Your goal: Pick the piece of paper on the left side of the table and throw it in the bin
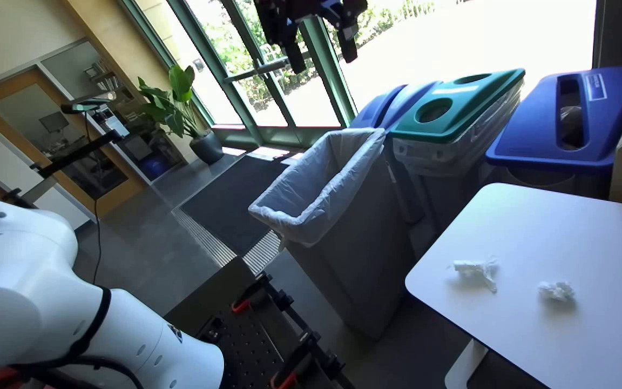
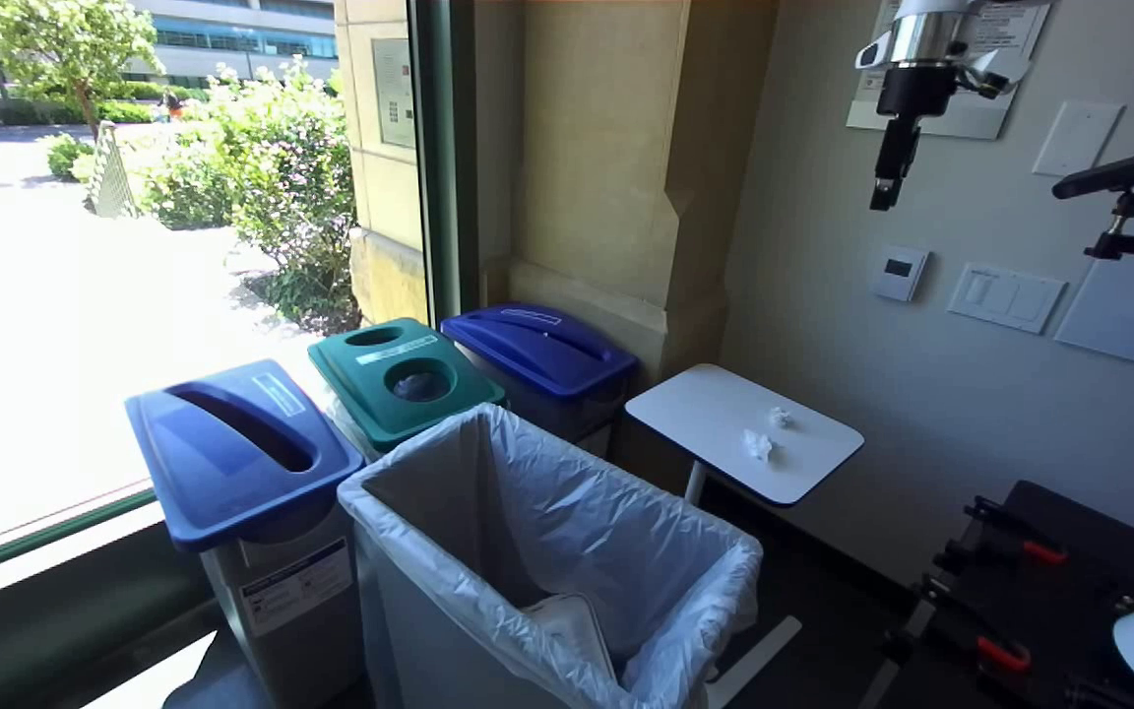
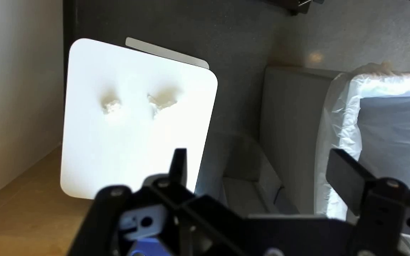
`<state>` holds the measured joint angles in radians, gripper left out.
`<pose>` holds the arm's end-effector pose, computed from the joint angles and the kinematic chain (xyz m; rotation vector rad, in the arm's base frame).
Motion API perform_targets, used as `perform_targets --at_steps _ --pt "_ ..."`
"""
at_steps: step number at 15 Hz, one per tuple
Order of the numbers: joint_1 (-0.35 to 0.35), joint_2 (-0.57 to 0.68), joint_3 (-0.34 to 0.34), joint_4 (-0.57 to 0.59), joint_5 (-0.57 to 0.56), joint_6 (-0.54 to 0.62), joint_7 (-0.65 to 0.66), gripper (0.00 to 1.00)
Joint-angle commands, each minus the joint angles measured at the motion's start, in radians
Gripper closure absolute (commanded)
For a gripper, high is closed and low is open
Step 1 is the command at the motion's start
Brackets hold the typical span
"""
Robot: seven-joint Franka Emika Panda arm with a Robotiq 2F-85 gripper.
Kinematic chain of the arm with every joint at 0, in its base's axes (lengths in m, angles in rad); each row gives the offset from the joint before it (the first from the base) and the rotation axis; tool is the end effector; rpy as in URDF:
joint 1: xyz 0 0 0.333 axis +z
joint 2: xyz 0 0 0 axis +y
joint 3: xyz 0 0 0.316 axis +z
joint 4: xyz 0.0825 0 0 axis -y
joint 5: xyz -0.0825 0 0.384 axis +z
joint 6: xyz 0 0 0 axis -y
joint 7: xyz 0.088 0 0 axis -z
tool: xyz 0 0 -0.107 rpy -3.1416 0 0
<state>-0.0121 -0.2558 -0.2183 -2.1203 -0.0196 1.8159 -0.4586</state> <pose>0.4607 -0.1165 0.5131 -3.0664 -0.3726 0.0604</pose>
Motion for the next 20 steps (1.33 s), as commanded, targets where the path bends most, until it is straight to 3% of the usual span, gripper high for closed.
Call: perform_targets --at_steps 1,11,20 --pt "-0.032 0.079 0.012 -0.016 0.021 0.074 0.044 0.00" --pt "-0.113 0.434 0.028 -0.108 0.121 0.553 0.168 0.00" --pt "-0.141 0.461 0.057 -0.104 0.123 0.548 0.150 0.00"
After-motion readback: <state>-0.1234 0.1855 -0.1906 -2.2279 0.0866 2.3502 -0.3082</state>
